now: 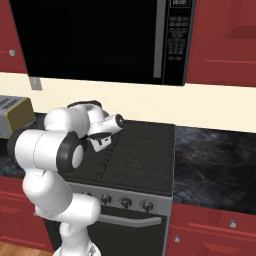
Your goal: Pick the kettle from the counter and place it on a stove burner. Then turn the burner on.
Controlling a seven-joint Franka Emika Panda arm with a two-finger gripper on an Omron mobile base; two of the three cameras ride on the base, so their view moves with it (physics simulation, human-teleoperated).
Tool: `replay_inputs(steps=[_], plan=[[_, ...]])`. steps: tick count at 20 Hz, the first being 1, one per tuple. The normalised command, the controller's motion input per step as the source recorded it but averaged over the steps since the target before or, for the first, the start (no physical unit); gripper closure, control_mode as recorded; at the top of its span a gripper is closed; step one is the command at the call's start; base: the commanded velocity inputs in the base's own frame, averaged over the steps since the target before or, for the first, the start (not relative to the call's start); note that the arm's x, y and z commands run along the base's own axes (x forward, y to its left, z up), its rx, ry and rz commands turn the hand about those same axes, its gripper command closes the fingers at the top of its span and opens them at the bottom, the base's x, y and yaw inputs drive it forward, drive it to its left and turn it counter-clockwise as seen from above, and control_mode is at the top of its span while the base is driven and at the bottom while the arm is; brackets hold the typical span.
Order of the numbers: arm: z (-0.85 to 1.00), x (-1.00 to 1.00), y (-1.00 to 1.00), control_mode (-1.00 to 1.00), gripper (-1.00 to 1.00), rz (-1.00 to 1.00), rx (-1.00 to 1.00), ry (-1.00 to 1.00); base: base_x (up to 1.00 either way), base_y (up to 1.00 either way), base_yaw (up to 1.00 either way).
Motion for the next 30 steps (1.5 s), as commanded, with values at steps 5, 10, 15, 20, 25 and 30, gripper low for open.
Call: replay_inputs(steps=[5,10,15,20,25,30], plan=[[0.00,-0.02,0.00,-1.00,1.00,0.00,-0.06,0.00,0.00,0.00,0.00],[0.00,0.00,0.00,-1.00,-1.00,0.00,0.00,0.00,0.00,0.00,0.00],[0.00,0.00,0.00,-1.00,-1.00,0.00,0.00,0.00,0.00,0.00,0.00],[0.02,0.00,0.00,-1.00,-1.00,0.00,0.00,0.00,0.00,0.00,0.00],[0.39,-0.11,0.00,-1.00,-1.00,-0.02,0.00,-0.01,0.00,0.00,0.00],[0.60,-0.70,-0.03,-1.00,-1.00,0.01,0.00,0.00,0.00,0.00,0.00]])
